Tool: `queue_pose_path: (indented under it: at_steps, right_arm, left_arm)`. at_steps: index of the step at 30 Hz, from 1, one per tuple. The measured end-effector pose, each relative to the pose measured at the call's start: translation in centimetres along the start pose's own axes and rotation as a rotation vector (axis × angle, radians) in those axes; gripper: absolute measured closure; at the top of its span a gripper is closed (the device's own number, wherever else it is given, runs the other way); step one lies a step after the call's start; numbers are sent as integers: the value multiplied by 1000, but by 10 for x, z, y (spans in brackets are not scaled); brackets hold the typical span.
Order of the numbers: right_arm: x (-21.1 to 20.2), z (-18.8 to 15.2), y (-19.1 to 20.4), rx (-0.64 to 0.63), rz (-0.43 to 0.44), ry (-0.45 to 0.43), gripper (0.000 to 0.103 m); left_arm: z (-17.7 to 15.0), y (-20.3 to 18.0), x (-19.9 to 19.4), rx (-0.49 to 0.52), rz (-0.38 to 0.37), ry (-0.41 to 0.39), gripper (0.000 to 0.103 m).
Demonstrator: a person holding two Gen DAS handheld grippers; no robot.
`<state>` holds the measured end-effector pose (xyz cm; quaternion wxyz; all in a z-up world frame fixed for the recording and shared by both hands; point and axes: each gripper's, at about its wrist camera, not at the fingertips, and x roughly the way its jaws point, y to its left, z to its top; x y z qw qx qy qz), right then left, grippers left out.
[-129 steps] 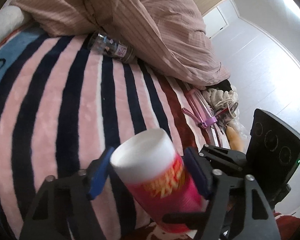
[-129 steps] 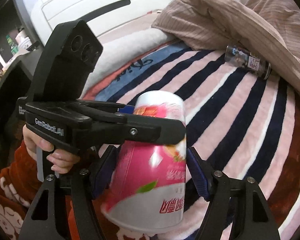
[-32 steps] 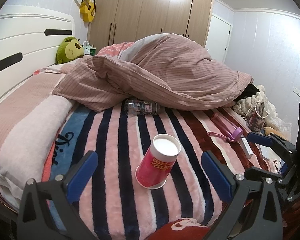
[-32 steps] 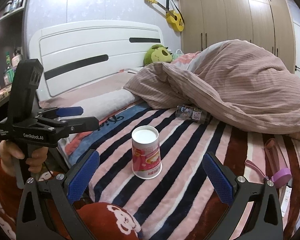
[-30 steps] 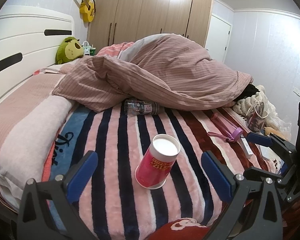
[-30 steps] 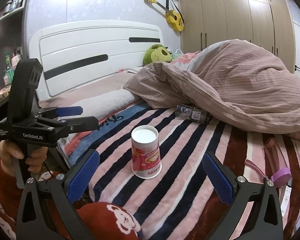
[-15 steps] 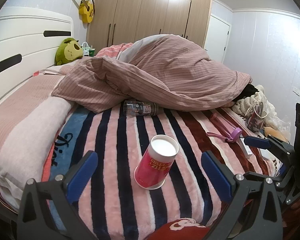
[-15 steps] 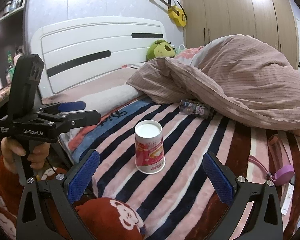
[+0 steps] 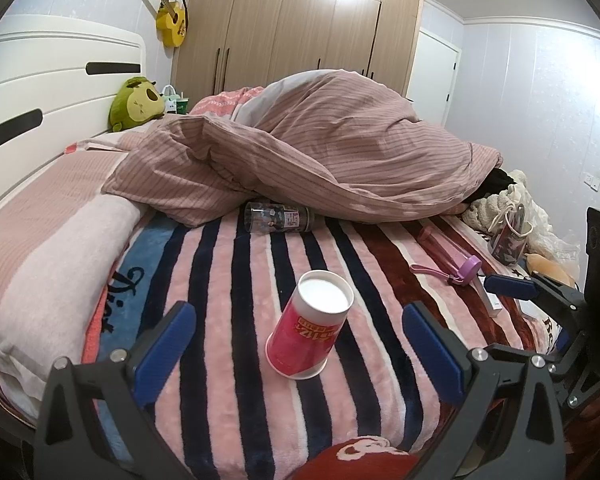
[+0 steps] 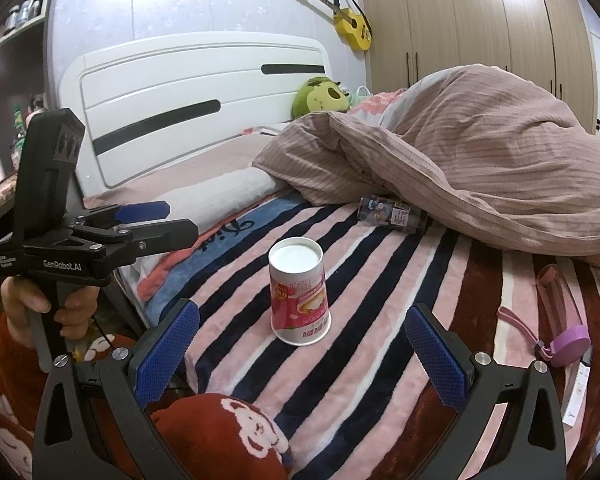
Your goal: Flip cup upside down
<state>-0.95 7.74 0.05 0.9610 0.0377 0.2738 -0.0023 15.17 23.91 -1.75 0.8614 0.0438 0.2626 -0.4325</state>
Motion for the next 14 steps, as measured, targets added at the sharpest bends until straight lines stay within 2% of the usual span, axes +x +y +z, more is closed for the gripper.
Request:
queue_pose_path:
  at_steps: [14]
  right_arm:
    - [1,0,-2,6,3,6,0]
  left_arm:
    - [1,-3,-1,6,0,-1,0]
